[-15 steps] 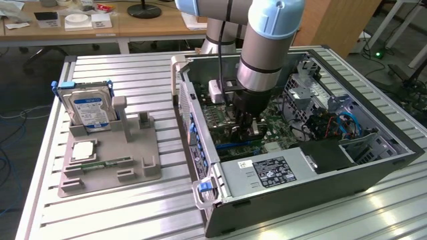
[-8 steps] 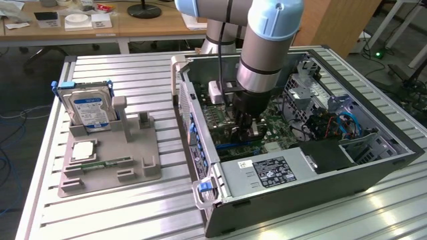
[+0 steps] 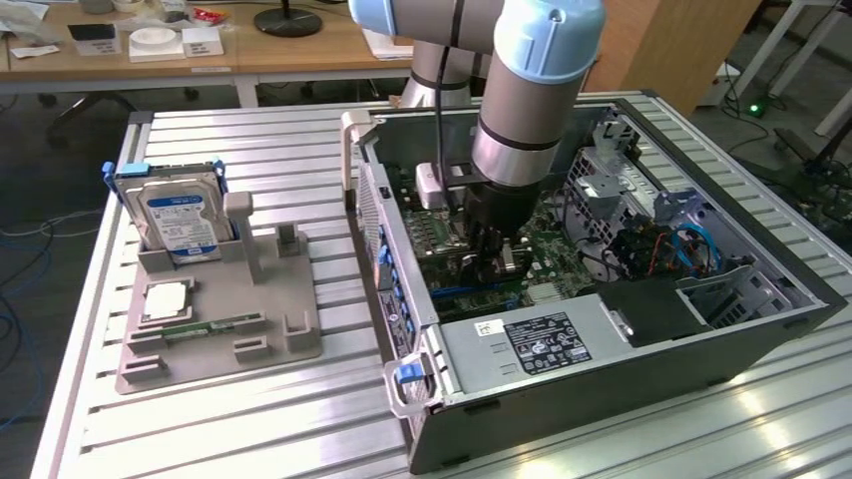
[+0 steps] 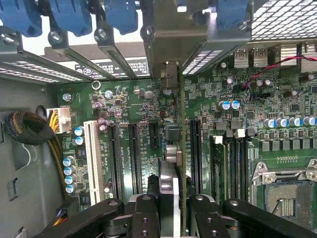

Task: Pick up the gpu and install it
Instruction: 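Insert the gpu into the slot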

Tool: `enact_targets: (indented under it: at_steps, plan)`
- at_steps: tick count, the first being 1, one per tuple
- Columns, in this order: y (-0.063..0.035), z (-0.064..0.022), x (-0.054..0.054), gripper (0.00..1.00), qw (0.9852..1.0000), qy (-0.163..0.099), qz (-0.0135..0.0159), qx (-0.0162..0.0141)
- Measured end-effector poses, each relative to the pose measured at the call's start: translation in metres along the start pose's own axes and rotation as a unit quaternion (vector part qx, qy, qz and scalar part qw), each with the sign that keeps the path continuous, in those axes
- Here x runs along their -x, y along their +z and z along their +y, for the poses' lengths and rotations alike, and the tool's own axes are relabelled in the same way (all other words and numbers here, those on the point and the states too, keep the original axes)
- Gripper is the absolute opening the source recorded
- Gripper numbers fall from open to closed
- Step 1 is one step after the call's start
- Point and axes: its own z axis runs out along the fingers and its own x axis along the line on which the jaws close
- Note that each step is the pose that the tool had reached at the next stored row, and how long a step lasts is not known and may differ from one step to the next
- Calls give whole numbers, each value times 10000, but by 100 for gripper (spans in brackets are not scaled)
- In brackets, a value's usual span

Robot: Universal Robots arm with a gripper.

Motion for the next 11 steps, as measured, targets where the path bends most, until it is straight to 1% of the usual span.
enact_targets:
  at_steps: [6, 11]
  plan:
    - [0, -1, 3, 28, 10000, -1, 4, 0]
    - [0, 3, 41, 28, 10000, -1, 31, -2]
